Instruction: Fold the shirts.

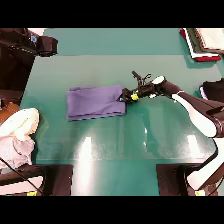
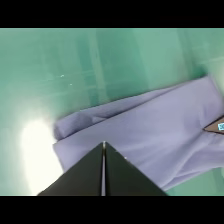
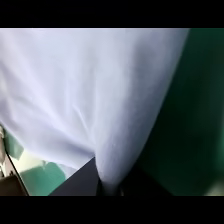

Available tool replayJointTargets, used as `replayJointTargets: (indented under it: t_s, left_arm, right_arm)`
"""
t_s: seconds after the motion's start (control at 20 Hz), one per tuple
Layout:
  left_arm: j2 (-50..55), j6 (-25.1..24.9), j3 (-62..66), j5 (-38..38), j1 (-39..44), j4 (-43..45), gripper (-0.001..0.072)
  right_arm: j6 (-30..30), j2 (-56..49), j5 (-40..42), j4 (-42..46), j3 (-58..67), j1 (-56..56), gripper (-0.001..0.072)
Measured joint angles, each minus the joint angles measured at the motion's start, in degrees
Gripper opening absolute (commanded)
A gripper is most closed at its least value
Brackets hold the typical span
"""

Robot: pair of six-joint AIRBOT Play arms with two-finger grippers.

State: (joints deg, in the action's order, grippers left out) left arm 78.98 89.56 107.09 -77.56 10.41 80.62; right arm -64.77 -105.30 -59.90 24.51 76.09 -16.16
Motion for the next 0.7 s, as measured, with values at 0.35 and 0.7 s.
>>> replayJointTargets:
  t_s: [0.35, 0.7]
  left_arm:
    - [0.0, 0.0, 0.0, -0.5, 0.0, 0.0, 0.0025]
    - [0.0, 0.0, 0.0, 0.1, 0.0, -3.1, 0.0025]
  right_arm:
    - [2.1, 11.5, 2.5, 5.9, 0.0, 13.2, 0.0015]
    - [0.4, 22.9, 4.7, 13.6, 0.0, 45.4, 0.0015]
